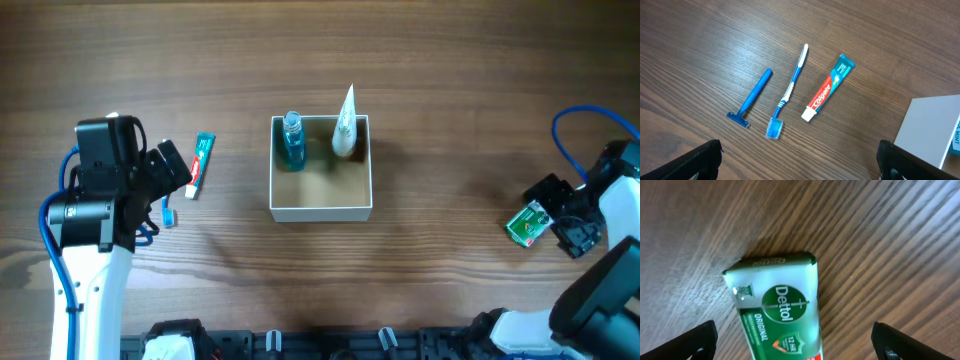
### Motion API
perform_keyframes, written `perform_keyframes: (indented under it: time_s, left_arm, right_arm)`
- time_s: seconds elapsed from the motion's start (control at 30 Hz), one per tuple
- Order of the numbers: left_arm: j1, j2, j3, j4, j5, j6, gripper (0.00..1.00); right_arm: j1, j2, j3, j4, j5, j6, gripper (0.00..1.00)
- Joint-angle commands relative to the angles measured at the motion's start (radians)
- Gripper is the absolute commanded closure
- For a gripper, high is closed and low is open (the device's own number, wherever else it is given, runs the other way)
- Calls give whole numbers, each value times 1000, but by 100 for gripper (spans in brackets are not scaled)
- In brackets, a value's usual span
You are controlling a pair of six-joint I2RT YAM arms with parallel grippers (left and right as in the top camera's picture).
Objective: Pack container
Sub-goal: 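Move the right gripper to the green Dettol soap and grasp it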
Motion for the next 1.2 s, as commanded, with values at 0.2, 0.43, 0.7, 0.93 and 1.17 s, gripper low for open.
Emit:
perform_keyframes:
  time_s: [0.2, 0.43, 0.7, 0.93, 1.17]
  left_arm:
    - [7, -2, 16, 0, 17, -9, 0]
    - [7, -2, 16, -1, 17, -9, 0]
    - [7, -2, 16, -1, 17, -9, 0]
    - [7, -2, 16, -1, 17, -9, 0]
    - [7, -2, 16, -1, 18, -9, 0]
  right_arm:
    - [-2, 125, -5, 46, -16, -20, 0]
    - [-2, 168, -5, 52, -17, -17, 11]
    - [-2, 168, -5, 51, -20, -9, 47]
    - [-2, 164, 10, 26, -21, 33, 70]
    - [120, -24, 208, -113, -92, -53, 77]
